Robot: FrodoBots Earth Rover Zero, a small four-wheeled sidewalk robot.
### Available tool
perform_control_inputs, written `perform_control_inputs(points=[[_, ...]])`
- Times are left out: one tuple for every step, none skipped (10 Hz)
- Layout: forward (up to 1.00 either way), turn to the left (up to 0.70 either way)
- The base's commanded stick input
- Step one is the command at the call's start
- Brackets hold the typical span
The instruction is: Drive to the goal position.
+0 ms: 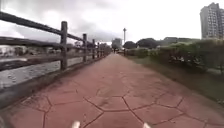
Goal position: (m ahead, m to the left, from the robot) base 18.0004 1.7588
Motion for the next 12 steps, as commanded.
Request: perform_control_inputs(points=[[0.7, 0.0], [0.7, 0.0], [0.7, 0.0], [0.7, 0.0], [0.7, 0.0], [0.7, 0.0], [0.7, 0.0], [0.7, 0.0], [0.7, 0.0], [0.7, 0.0], [0.7, 0.0], [0.7, 0.0]])
